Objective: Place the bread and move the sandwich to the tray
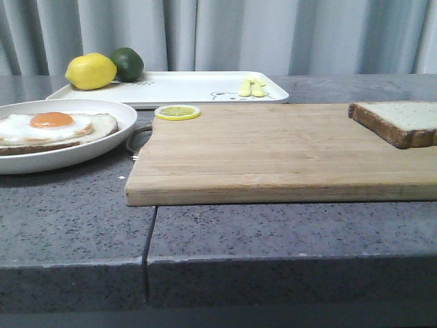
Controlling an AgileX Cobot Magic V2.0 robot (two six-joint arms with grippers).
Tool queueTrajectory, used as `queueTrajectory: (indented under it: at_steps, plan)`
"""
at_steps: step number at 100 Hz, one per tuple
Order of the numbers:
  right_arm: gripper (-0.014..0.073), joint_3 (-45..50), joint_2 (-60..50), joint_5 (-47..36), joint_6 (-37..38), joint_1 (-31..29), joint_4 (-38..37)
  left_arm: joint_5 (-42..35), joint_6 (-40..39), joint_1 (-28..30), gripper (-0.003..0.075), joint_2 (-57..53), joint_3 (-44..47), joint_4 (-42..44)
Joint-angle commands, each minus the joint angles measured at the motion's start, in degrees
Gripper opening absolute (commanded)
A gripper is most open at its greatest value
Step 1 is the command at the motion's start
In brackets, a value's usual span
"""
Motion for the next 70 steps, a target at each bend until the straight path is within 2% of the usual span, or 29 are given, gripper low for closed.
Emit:
queueTrajectory:
  at_steps: [1,33,38,44,55,60,64,70]
  plan:
    - [-0.0116,-2.1,0.8,-3.5,-0.2,-0.3,0.1,-2.5,-0.4,-0.5,-0.0019,0.7,-2.0,-2.0]
    - [-0.0113,-2.1,0.8,-3.2,-0.2,-0.3,0.3,-2.4,-0.4,-0.5,0.0001,0.7,-2.0,-2.3]
    - [-0.0091,-2.1,0.8,-3.1,-0.2,-0.3,0.4,-2.4,-0.4,-0.5,0.0048,0.7,-2.0,-2.7]
    - [-0.0035,-2.1,0.8,-3.1,-0.2,-0.3,0.5,-2.6,-0.4,-0.5,0.0149,0.7,-2.0,-3.3]
    - [0.0146,-2.1,0.8,-3.1,-0.2,-0.3,0.5,-2.6,-0.4,-0.5,0.039,0.7,-2.0,-3.3]
    - [0.0229,-2.1,0.8,-3.2,-0.2,-0.3,0.5,-2.6,-0.4,-0.5,0.047,0.7,-2.0,-3.3]
    - [0.0291,-2.1,0.8,-3.3,-0.2,-0.3,0.5,-2.6,-0.4,-0.5,0.051,0.7,-2.0,-3.3]
    - [0.0353,-2.1,0.8,-3.8,-0.2,-0.3,0.5,-2.7,-0.4,-0.5,0.0518,0.7,-2.0,-3.3]
